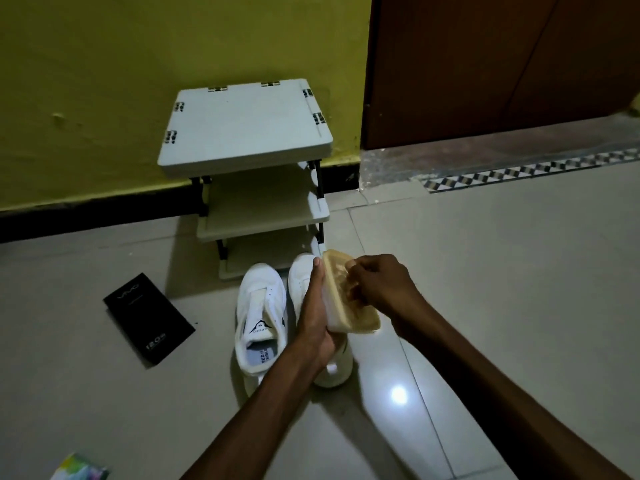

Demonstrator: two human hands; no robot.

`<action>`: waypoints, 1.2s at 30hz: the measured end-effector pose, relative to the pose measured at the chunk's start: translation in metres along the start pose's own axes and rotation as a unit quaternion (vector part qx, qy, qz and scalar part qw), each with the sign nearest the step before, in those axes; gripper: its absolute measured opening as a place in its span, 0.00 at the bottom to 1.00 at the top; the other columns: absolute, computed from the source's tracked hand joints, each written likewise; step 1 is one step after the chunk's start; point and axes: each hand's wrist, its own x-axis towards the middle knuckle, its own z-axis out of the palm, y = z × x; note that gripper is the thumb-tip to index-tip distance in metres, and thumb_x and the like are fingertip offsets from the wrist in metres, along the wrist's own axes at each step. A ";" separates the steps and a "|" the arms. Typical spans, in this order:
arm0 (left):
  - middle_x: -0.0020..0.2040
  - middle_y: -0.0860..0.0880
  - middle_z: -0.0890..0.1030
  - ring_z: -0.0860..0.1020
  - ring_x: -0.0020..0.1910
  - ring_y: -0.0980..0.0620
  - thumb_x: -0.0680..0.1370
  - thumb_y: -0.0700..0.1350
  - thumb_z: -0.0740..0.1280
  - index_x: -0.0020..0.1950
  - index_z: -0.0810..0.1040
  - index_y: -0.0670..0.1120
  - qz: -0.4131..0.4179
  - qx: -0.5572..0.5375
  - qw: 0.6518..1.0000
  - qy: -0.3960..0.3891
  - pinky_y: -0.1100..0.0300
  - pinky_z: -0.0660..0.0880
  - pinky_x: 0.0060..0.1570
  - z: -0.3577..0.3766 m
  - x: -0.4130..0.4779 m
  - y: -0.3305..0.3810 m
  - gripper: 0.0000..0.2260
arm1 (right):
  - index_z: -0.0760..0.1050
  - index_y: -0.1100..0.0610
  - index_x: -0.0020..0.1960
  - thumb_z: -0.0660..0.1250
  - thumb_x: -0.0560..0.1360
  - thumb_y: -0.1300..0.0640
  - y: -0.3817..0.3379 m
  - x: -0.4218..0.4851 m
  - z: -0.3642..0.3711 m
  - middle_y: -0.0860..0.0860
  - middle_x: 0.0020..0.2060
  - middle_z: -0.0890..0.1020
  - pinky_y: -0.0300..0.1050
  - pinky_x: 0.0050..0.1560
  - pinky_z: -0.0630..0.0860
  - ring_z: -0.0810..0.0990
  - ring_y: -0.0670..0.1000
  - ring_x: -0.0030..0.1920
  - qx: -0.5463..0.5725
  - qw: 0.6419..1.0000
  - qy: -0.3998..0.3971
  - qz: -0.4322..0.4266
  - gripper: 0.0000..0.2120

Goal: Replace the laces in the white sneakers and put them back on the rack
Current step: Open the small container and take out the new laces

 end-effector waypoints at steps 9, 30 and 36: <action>0.59 0.40 0.81 0.79 0.60 0.40 0.72 0.68 0.64 0.67 0.76 0.46 0.063 -0.132 0.988 0.044 0.43 0.75 0.60 0.003 -0.006 0.013 0.32 | 0.76 0.46 0.64 0.71 0.74 0.48 0.010 -0.003 0.024 0.40 0.53 0.74 0.43 0.59 0.72 0.74 0.46 0.59 0.004 0.997 -0.021 -0.080 0.19; 0.41 0.46 0.85 0.84 0.39 0.47 0.80 0.67 0.50 0.45 0.81 0.46 0.215 0.423 0.859 0.191 0.47 0.82 0.46 -0.031 -0.027 0.097 0.30 | 0.78 0.53 0.41 0.55 0.80 0.37 -0.010 0.037 0.064 0.54 0.39 0.85 0.55 0.50 0.82 0.85 0.55 0.41 0.128 0.989 0.050 0.051 0.24; 0.42 0.46 0.86 0.85 0.42 0.45 0.76 0.66 0.59 0.46 0.82 0.47 0.203 0.383 0.887 0.163 0.43 0.80 0.52 -0.036 -0.012 0.103 0.24 | 0.79 0.51 0.42 0.54 0.81 0.39 0.002 0.035 0.069 0.52 0.41 0.85 0.54 0.51 0.82 0.85 0.53 0.41 0.111 0.992 0.053 0.028 0.23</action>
